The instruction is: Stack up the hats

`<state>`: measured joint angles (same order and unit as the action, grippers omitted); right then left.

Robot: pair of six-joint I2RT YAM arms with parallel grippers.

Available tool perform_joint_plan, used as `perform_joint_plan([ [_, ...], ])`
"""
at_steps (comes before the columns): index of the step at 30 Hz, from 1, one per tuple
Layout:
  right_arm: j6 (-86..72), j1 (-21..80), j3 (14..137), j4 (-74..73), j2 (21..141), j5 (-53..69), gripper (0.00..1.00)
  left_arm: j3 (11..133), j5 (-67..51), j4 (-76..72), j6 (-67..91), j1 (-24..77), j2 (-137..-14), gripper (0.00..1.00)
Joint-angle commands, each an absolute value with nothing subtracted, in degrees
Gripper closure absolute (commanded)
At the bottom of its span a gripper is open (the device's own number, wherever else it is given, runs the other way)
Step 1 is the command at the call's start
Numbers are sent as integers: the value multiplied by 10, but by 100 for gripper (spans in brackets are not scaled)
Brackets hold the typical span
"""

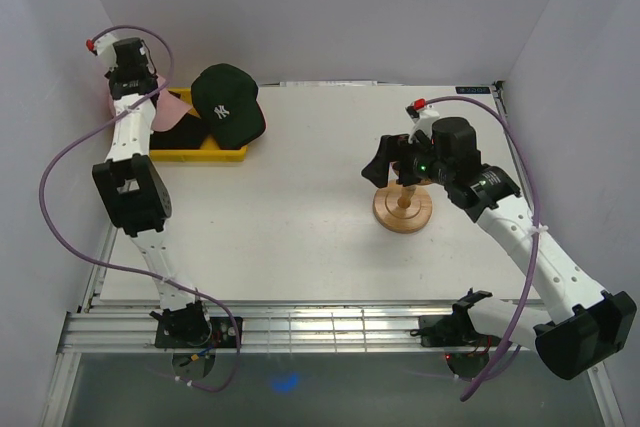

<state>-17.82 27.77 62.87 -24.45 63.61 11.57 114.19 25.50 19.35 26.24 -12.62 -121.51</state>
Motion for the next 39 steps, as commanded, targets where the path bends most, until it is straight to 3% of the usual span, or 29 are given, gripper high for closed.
perform_joint_plan([
  [1, -184, 276, 651, -220, 637, 131, 0, 1139, 261, 179, 267, -128, -1125, 100],
  [21, -193, 276, 715, -259, 626, 106, 0, 1168, 156, 217, 307, -105, -1001, 100],
  [32, -211, 272, 776, -315, 608, 72, 0, 1094, 285, 231, 316, 80, -885, 100],
  [39, -195, 254, 844, -386, 602, -26, 2, 1042, 312, 244, 353, 204, -836, 100],
])
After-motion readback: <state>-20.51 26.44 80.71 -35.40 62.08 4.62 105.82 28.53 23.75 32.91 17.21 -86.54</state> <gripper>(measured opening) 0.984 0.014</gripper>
